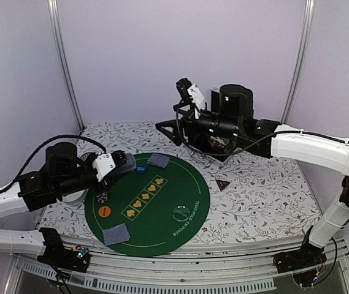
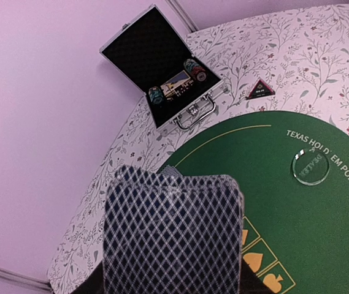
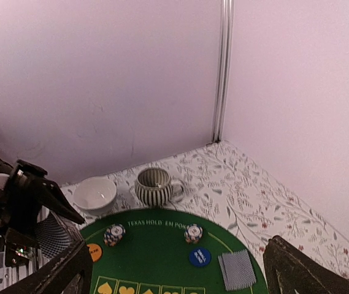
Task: Distribute texas hold em gaming equipment
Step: Pick up the poker card from the face-down deck piles.
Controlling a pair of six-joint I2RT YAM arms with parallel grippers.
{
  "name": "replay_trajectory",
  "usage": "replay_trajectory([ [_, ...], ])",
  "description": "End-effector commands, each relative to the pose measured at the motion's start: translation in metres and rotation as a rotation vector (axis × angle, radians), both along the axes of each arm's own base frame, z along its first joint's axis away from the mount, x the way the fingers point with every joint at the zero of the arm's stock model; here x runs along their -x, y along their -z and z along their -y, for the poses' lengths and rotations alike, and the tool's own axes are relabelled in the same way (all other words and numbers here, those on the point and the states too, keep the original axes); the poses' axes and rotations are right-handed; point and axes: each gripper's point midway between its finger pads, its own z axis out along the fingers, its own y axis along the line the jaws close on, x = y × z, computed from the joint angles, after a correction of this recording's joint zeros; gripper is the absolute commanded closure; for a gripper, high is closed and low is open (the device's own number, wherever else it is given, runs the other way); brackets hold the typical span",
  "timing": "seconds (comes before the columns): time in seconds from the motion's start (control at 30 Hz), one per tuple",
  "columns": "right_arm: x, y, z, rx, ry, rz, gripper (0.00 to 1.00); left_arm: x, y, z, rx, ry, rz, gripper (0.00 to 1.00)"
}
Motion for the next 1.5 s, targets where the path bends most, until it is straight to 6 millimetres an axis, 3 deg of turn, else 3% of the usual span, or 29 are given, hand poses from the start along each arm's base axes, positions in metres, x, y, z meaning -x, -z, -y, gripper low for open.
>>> replay_trajectory([
  [0.0,0.047,-0.046,0.013,-0.239,-0.218,0.206,0.01,0.005,-0.005,0.005,0.029,0.03,0.017,0.57],
  [0.07,0.049,-0.037,0.005,-0.228,-0.26,0.125,0.01,0.005,-0.005,0.005,0.027,0.032,0.016,0.57],
  [0.3,0.041,0.028,-0.049,-0.11,-0.348,-0.274,0.01,0.006,-0.004,0.006,0.027,0.037,0.014,0.57],
  [0.47,0.052,0.057,-0.08,-0.025,-0.411,-0.327,0.01,0.006,-0.004,0.005,0.025,0.035,0.014,0.57],
  [0.7,0.055,0.082,-0.096,0.003,-0.46,-0.388,0.0,0.006,-0.003,0.005,0.024,0.033,0.014,0.57],
  [0.9,0.041,0.102,-0.111,0.048,-0.402,-0.43,0.03,0.006,-0.003,0.006,0.023,0.038,0.011,0.57],
  [1.1,0.034,0.11,-0.108,0.098,-0.344,-0.435,0.07,0.006,-0.004,0.005,0.024,0.034,0.015,0.57],
  [1.47,0.028,0.096,-0.086,0.143,-0.262,-0.364,0.21,0.005,-0.003,0.005,0.021,0.031,0.014,0.57],
])
